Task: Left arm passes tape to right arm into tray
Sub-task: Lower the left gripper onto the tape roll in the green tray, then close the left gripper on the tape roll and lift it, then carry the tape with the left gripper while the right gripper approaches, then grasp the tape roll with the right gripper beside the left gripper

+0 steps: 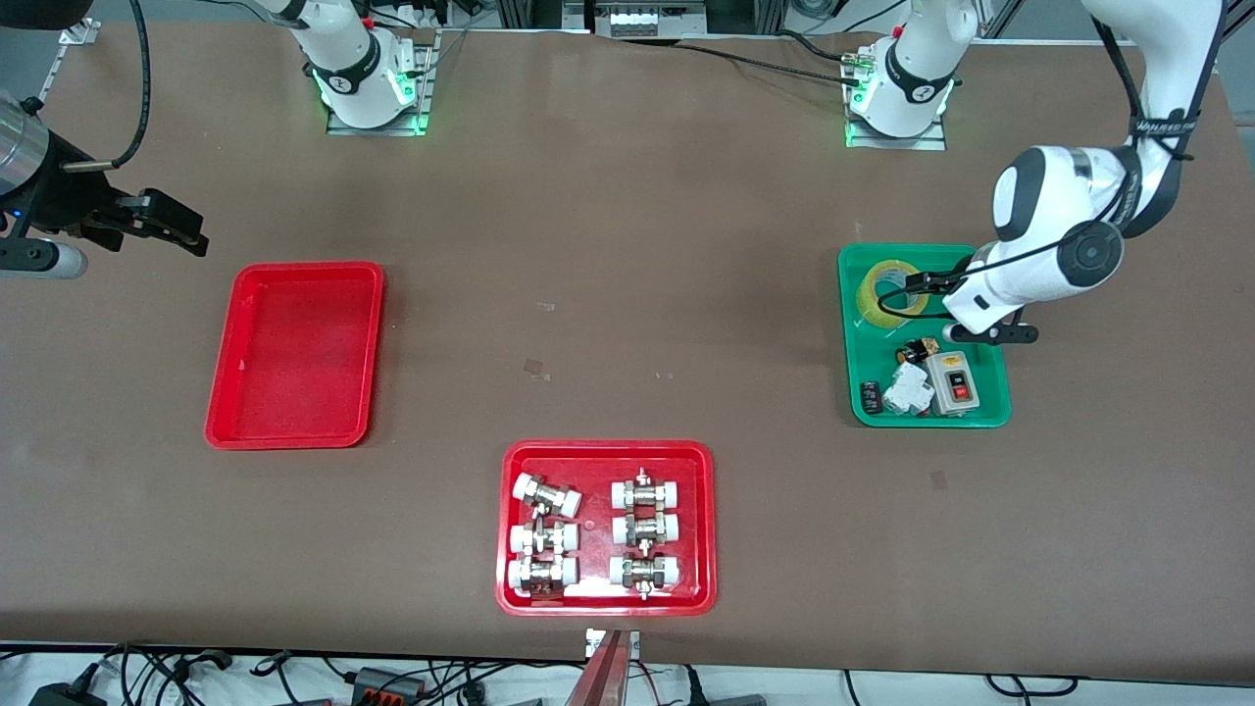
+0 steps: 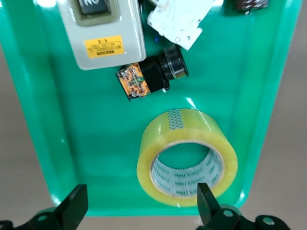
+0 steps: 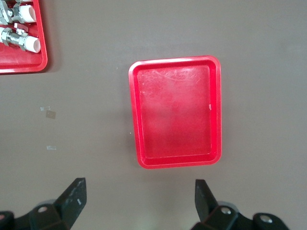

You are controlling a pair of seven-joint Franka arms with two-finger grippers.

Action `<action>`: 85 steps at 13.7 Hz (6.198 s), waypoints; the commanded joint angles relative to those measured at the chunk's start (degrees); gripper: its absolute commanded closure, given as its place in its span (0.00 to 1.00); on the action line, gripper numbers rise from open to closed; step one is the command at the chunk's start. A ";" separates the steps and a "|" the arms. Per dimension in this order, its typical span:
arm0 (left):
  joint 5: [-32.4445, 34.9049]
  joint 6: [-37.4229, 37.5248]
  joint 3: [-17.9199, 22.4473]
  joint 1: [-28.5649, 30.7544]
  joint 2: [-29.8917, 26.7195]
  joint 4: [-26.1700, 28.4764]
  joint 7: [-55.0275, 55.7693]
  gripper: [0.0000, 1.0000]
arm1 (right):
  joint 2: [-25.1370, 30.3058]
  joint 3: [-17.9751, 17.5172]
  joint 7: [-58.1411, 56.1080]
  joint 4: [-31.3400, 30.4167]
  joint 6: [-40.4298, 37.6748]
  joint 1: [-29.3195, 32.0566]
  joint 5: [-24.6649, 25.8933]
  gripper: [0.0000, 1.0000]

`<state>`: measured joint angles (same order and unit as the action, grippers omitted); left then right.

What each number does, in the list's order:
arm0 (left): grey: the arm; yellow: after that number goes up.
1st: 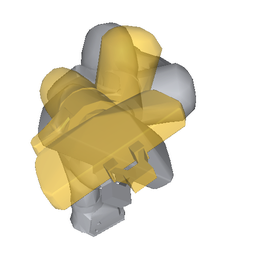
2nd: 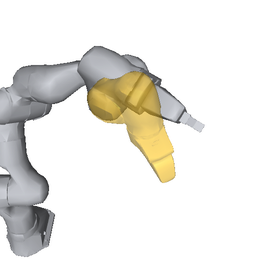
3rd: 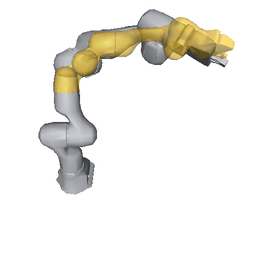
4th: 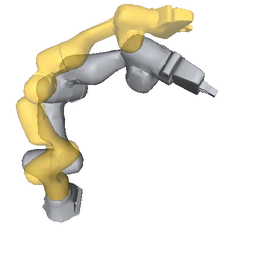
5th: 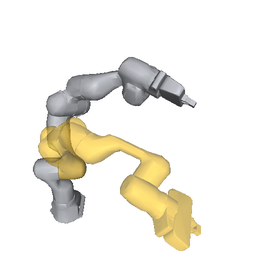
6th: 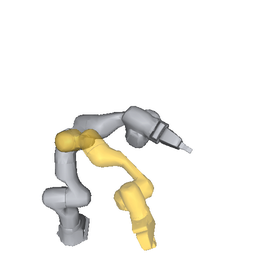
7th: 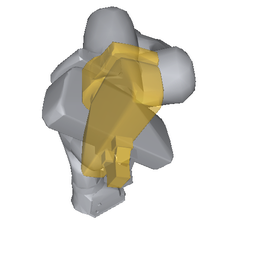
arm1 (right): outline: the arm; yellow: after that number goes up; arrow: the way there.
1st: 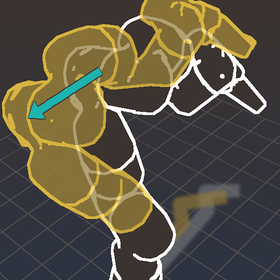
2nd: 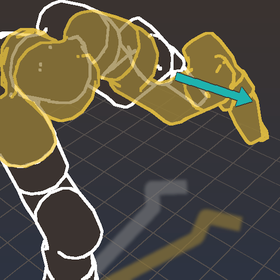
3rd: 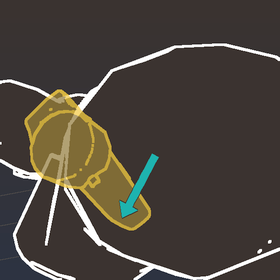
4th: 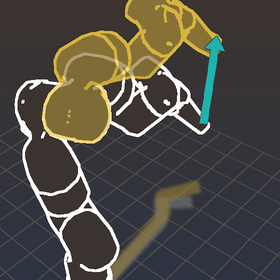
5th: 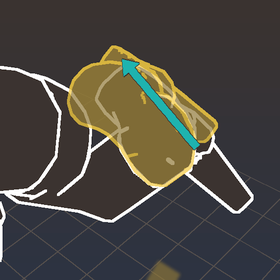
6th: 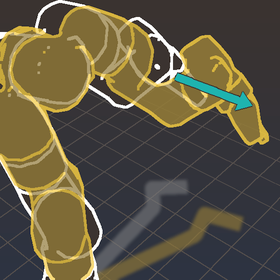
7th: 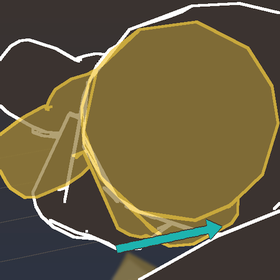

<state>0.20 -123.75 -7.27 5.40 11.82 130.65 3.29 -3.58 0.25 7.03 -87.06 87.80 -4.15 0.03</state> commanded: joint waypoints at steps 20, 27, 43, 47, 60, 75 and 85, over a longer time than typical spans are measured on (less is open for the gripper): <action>-0.12 5.87 -0.20 2.16 1.45 -2.76 -0.56 0.99 | 0.50 0.11 0.61 -0.13 -1.06 0.11 -0.39 0.00; -0.82 35.93 -6.87 -0.12 2.06 -28.41 0.40 1.00 | 0.41 0.11 0.61 -0.13 -0.97 0.11 -0.47 0.00; -23.03 24.11 -16.73 -16.46 21.30 -56.47 14.82 1.00 | -4.05 0.11 -7.55 0.13 -2.55 0.11 -0.56 0.00; -24.29 12.69 -16.73 -20.07 24.90 -56.56 15.08 1.00 | -6.08 0.28 -8.78 0.05 -4.57 1.77 -12.30 0.00; -30.09 -11.23 -16.64 -27.63 29.48 -56.47 29.93 0.98 | -18.48 -0.42 -20.47 -0.13 -2.31 -0.84 -46.35 0.00; -29.30 -14.15 -16.11 -29.83 29.75 -56.39 35.12 0.97 | -22.35 -0.33 -24.96 0.31 13.36 -10.09 -46.53 0.01; -29.47 -14.15 -16.11 -29.48 29.49 -56.39 35.47 0.73 | -22.61 -0.33 -27.51 0.57 13.71 -9.82 -46.35 1.00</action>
<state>-28.51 -137.73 -23.49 -23.89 40.97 76.40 38.65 -25.71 0.00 -19.78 -87.54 101.14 -14.29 -45.96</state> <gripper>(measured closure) 0.789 0.458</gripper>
